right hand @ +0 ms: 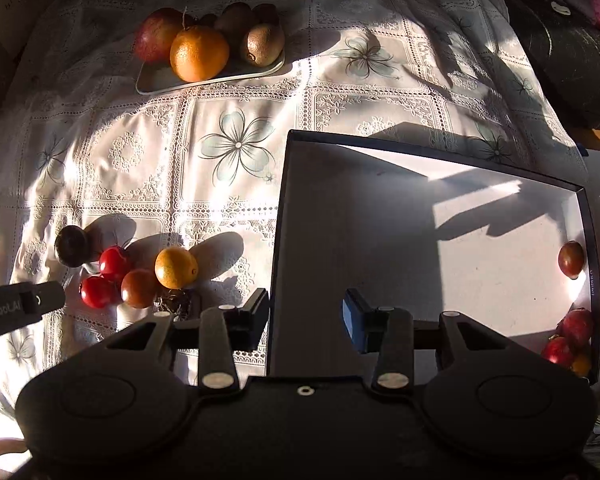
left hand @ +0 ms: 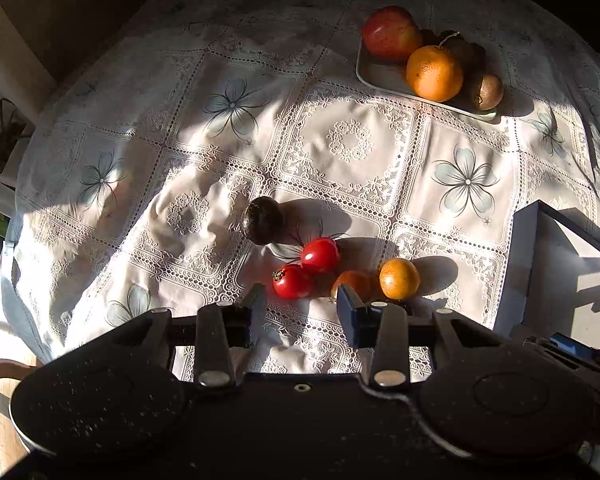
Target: Organize fruits
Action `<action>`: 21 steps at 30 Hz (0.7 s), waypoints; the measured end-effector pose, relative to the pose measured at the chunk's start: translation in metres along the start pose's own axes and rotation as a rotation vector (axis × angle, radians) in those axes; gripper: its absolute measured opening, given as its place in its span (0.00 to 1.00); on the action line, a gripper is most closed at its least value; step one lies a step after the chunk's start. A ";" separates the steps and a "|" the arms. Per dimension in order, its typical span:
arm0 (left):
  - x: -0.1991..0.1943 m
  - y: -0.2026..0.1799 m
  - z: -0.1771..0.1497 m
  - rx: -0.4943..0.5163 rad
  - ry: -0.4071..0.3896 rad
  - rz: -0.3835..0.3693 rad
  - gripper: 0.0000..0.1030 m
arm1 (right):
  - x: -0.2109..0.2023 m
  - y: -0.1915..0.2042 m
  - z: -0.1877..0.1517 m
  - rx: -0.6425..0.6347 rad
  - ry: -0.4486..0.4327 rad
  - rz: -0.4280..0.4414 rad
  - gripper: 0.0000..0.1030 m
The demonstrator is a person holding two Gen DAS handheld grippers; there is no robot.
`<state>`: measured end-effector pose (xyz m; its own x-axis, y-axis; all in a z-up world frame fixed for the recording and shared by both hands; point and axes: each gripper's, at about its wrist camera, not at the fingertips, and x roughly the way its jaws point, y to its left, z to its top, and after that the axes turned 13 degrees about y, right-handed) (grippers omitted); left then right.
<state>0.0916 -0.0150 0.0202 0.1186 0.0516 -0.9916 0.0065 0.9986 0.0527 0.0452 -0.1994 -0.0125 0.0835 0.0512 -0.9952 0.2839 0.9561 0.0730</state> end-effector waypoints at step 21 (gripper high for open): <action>0.006 0.058 0.013 -0.062 0.011 -0.028 0.46 | 0.047 0.058 0.007 -0.070 0.074 -0.077 0.47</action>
<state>0.1054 0.0433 0.0189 0.1085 0.0233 -0.9938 -0.0523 0.9985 0.0177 0.0722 -0.1434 -0.0548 -0.0073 -0.0049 -1.0000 0.2197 0.9756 -0.0064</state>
